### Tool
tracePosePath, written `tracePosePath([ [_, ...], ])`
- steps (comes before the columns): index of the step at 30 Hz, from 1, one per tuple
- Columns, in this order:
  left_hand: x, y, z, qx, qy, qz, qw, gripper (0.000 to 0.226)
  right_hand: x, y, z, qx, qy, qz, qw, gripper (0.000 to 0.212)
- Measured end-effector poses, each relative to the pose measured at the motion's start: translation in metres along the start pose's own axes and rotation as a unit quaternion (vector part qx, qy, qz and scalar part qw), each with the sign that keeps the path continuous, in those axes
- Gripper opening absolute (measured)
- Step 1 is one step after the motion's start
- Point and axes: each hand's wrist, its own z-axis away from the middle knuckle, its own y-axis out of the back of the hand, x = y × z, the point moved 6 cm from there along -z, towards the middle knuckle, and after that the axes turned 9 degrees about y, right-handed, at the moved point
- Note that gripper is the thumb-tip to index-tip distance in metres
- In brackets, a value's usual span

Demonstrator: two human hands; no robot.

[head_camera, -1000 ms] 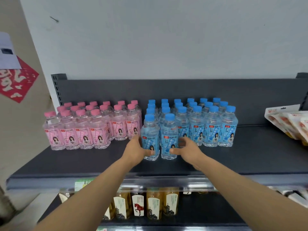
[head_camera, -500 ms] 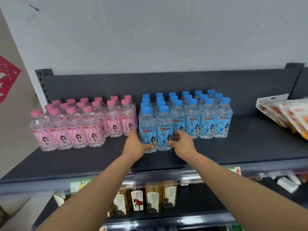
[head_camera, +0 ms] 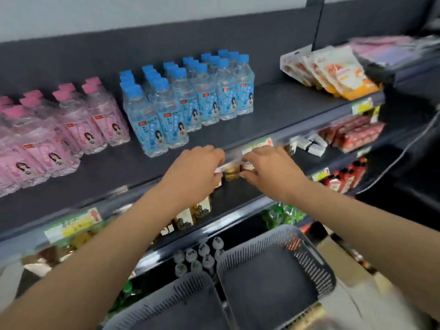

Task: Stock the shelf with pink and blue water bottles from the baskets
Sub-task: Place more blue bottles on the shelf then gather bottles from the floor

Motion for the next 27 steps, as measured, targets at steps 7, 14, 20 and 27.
tracePosePath([
  [7, 0.125, -0.070, 0.016, -0.072, -0.190, -0.011, 0.979, 0.022, 0.051, -0.011, 0.150, -0.103, -0.115, 0.060, 0.986, 0.039],
  [14, 0.238, -0.126, 0.042, -0.133, -0.276, 0.046, 0.951, 0.017, 0.100, -0.012, 0.277, -0.145, -0.234, 0.046, 0.960, 0.029],
  [20, 0.334, -0.167, 0.067, -0.189, -0.291, 0.056, 0.936, 0.012, 0.138, -0.025, 0.378, -0.184, -0.265, 0.028, 0.946, 0.034],
  [27, 0.425, -0.245, 0.094, -0.272, -0.227, 0.124, 0.927, 0.016, 0.185, -0.078, 0.473, -0.271, -0.257, -0.029, 0.927, 0.035],
])
